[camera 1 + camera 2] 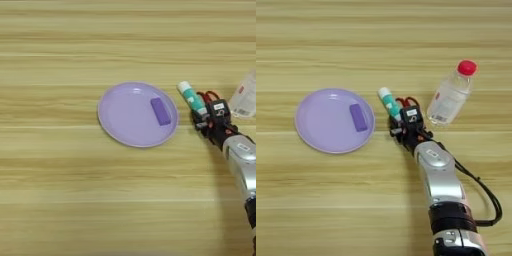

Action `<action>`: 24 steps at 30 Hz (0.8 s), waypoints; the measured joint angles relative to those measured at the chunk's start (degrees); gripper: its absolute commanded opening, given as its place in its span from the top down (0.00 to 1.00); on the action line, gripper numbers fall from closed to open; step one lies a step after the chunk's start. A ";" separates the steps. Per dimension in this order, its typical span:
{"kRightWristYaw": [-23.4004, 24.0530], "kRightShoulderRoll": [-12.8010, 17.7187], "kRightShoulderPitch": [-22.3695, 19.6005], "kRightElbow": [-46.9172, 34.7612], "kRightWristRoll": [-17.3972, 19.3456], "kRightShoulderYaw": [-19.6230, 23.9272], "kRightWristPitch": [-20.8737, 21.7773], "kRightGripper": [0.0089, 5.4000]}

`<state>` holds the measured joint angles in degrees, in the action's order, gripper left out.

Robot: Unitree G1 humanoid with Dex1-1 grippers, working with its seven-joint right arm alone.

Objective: Move the objects on the table

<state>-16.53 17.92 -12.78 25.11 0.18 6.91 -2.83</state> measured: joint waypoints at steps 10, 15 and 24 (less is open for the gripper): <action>0.00 0.00 0.00 0.00 0.00 0.01 0.00 0.69; 0.03 -0.06 0.91 -1.92 -0.01 0.00 -0.49 0.69; 0.18 -0.47 2.87 -10.08 -0.07 -0.05 -2.95 0.69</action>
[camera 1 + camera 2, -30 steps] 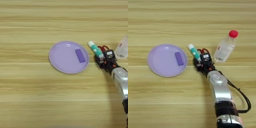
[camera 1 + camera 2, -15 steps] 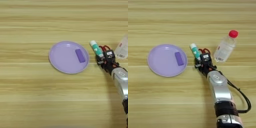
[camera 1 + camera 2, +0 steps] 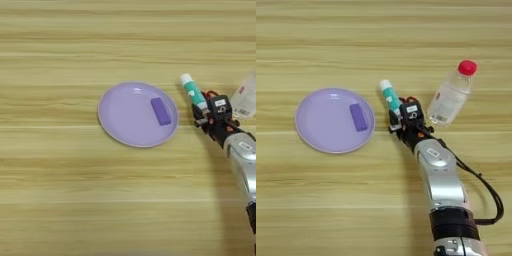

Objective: Move the objects on the table

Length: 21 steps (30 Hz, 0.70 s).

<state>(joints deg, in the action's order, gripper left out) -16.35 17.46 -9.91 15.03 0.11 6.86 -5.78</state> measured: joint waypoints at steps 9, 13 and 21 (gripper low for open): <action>0.19 -1.15 3.22 -11.15 -0.50 -2.19 -3.53 0.69; -0.02 -2.08 4.23 -14.67 -0.94 -4.04 -4.90 0.69; -0.27 -3.72 6.02 -17.64 -2.09 -8.03 -6.24 0.69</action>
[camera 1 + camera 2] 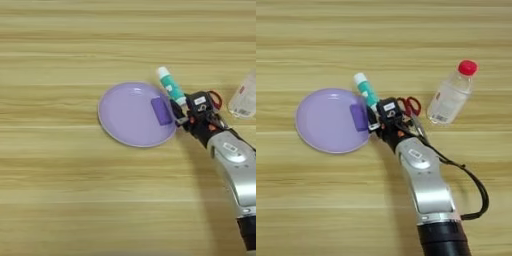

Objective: Move the objects on the table

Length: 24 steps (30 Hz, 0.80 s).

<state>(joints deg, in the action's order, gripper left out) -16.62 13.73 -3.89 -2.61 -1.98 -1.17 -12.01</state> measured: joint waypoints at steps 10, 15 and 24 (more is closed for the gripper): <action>-1.35 -1.55 0.43 -1.61 0.37 -2.86 -1.62 0.69; -1.44 -2.12 0.43 -1.59 0.49 -3.18 -2.54 0.69; -2.59 -2.53 0.38 -1.73 0.46 -5.03 -3.92 0.69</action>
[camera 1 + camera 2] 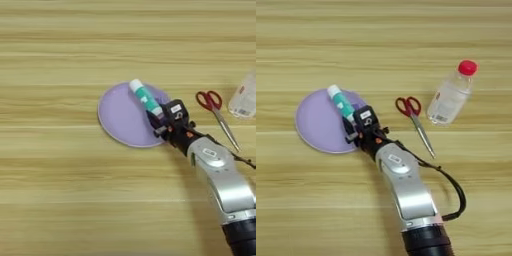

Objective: Move the objects on the table

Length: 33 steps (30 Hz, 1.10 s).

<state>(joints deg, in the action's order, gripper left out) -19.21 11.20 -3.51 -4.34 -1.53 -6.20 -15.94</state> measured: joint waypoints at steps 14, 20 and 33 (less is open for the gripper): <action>-0.47 -0.15 -0.06 0.79 -0.60 -2.19 -0.85 0.69; -0.56 -0.14 -0.06 0.86 -0.94 -2.36 -0.94 0.60; -0.57 -0.14 -0.06 0.87 -1.23 -2.37 -0.93 0.35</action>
<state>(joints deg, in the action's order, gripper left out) -19.79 11.06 -3.57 -3.47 -2.75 -8.57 -16.87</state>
